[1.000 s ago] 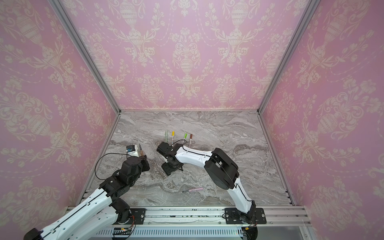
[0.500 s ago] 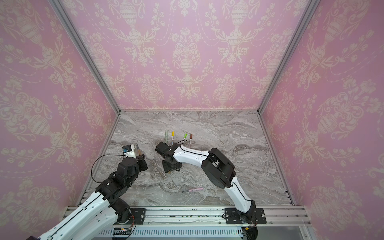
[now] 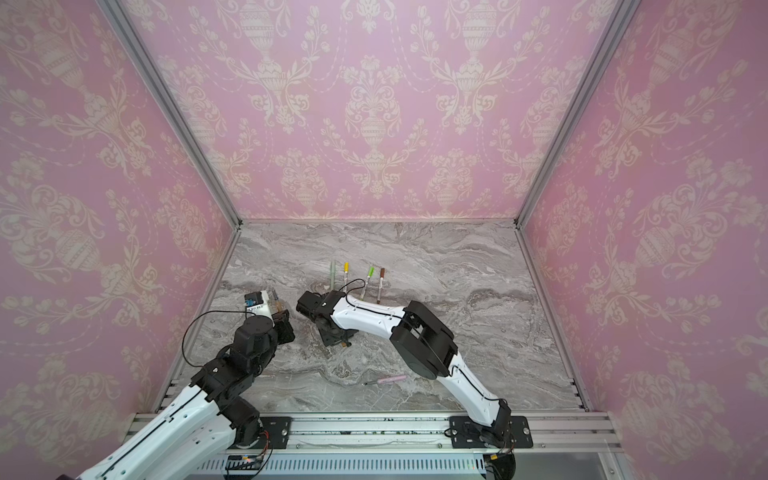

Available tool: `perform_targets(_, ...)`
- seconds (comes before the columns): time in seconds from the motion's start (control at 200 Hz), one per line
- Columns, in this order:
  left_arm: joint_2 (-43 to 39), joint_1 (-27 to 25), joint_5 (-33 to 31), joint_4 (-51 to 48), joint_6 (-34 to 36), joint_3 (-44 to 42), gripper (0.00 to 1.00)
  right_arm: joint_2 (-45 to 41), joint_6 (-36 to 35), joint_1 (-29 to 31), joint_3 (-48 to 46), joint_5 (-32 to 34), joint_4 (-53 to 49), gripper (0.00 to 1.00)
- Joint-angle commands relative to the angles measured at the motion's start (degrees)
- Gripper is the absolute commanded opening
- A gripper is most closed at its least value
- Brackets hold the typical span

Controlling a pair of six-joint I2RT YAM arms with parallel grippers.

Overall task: Insert the pens into the pen caps
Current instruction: 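Lower right gripper onto the tan cap and close on it, then lift the tan cap with right gripper above the nib held by left gripper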

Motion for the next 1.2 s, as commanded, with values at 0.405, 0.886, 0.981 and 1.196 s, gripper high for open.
perform_targets(0.405,0.86,0.69,1.77,0.62,-1.39,-0.26,0.0,-2.21,2.27,-0.97,-5.19,2.43,1.34,0.06)
perform_targets(0.886,13.36,0.04,32.31,19.55,2.67,0.7,0.0,-37.37,13.04,-17.65,-31.03,-12.87,33.61,0.0)
perform_targets(0.981,16.64,-1.24,36.73,22.59,2.9,1.77,0.0,-40.2,16.02,-20.57,-33.79,-16.29,38.71,0.0)
perform_targets(1.196,20.65,-4.2,40.71,25.21,4.09,3.53,0.0,-39.19,19.62,-21.92,-34.57,-22.79,45.69,0.0)
